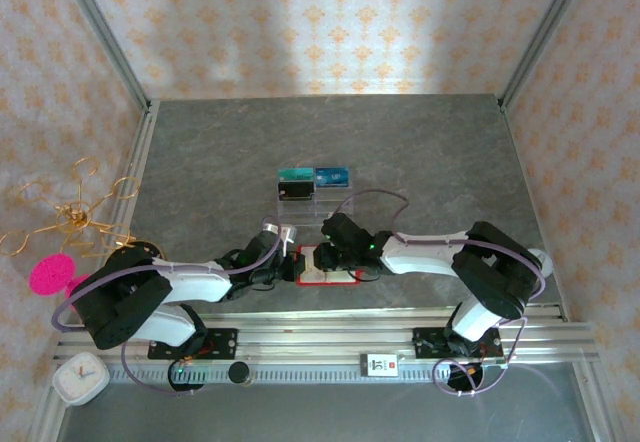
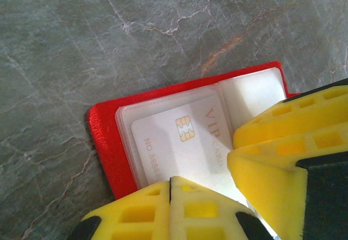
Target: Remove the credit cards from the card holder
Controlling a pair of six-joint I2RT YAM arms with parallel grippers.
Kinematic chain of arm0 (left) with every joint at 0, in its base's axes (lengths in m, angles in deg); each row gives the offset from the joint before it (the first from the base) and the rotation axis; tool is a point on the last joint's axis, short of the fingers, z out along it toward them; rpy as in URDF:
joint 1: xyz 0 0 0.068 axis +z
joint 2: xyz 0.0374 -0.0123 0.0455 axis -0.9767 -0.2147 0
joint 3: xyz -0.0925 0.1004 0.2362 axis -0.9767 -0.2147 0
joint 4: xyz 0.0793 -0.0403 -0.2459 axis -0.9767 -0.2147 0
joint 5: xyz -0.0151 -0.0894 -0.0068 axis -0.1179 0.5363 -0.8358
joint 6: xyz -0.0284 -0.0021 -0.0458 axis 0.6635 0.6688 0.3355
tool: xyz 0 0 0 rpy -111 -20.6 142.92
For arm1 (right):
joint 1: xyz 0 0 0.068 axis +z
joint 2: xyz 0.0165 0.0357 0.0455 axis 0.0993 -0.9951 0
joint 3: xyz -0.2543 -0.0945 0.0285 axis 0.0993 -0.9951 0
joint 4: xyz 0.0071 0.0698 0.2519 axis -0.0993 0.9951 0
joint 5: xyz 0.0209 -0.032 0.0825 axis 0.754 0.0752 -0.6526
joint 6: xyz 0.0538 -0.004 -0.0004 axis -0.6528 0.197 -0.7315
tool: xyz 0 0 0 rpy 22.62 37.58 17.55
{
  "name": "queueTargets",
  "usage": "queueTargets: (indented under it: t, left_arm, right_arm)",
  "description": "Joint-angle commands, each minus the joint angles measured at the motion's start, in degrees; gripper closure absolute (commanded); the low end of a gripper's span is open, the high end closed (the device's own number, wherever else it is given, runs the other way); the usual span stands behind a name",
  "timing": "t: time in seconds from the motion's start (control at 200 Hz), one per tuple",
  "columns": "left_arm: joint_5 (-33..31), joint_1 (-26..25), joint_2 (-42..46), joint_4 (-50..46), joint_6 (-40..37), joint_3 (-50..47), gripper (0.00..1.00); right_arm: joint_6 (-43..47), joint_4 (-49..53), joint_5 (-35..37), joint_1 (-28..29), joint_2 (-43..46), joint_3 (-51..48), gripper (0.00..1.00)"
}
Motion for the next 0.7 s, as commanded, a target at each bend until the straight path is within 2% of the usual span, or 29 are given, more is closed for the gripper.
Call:
queueTargets:
  t: [0.0, 0.225, 0.445, 0.581, 0.691]
  left_arm:
    - [0.6, -0.4, -1.2, -0.5, -0.6, -0.8, 1.0]
    - [0.9, -0.4, -1.0, -0.1, -0.4, -1.0, 1.0]
    - [1.2, -0.4, -1.3, 0.0, -0.5, -0.8, 1.0]
    - [1.0, -0.4, -1.2, -0.3, -0.5, -0.9, 1.0]
    - [1.0, -0.5, -0.8, -0.4, -0.5, -1.1, 1.0]
  right_arm:
    - [-0.6, -3.6, -5.1, 0.7, -0.6, -0.6, 0.75]
    - [-1.8, -8.7, -9.4, 1.0, 0.2, -1.8, 0.75]
    - [-1.7, -7.8, -10.5, 1.1, 0.0, -1.4, 0.74]
    - [-1.1, -1.6, -3.5, 1.1, -1.7, 0.3, 0.75]
    - [-1.0, 0.5, -0.9, 1.2, -3.0, 0.4, 0.75]
